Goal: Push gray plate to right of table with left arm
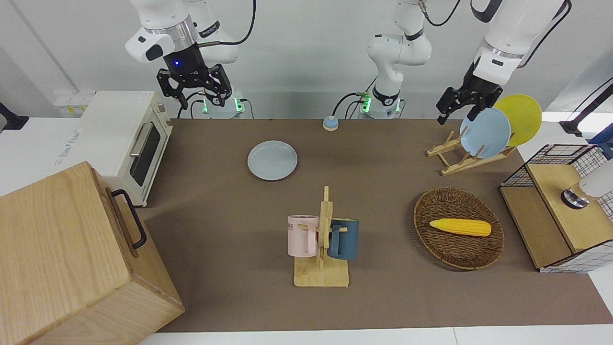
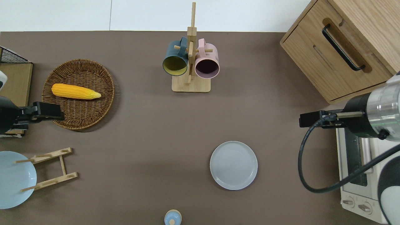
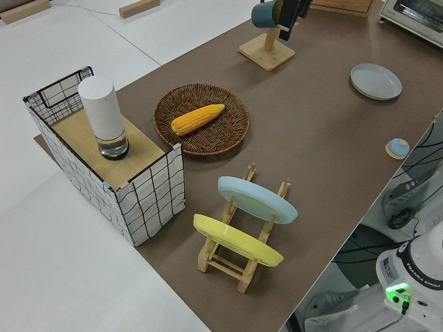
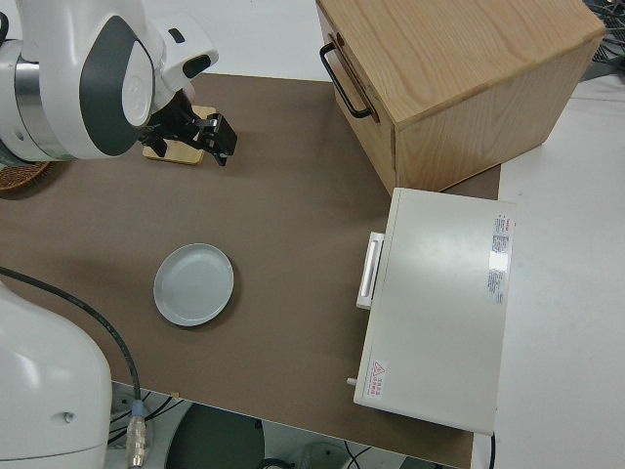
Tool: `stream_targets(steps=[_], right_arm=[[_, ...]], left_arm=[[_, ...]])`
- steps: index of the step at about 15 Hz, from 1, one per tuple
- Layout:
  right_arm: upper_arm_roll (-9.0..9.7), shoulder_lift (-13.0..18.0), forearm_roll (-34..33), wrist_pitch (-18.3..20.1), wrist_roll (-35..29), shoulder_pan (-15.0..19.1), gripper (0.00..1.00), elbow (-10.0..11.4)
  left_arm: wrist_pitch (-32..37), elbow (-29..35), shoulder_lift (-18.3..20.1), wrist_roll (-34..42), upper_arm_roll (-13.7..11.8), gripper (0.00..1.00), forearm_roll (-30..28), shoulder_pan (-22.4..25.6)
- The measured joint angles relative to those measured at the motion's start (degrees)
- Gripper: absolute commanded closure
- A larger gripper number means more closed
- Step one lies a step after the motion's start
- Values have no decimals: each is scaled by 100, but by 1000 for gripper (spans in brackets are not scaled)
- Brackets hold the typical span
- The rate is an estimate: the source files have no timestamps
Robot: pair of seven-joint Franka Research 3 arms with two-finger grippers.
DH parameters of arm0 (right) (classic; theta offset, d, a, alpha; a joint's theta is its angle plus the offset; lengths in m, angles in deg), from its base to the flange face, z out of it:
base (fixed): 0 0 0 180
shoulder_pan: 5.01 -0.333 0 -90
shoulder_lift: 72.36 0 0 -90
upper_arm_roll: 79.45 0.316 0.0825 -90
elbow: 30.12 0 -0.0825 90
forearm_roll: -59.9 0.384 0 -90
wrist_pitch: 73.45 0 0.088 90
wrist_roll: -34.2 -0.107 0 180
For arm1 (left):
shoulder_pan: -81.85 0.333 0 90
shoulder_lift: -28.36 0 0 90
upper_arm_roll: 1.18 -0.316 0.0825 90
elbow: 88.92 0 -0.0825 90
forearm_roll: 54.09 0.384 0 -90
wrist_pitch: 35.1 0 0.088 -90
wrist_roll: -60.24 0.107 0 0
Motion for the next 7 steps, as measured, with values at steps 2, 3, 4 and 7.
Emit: stream_targets(steps=[2,3,4,7], right_arm=[[0,0,0,0,0,0,5,0],[0,0,0,0,0,0,5,0],[0,0,0,0,0,0,5,0],[0,0,0,0,0,0,5,0]], left_arm=[[0,-5,0,0,5,9,0,-3],[0,-7,0,0,11,9,0,-3],[0,-8,0,-2,14,9,0,-1],[0,-10,0,-8,43,9,0,34]])
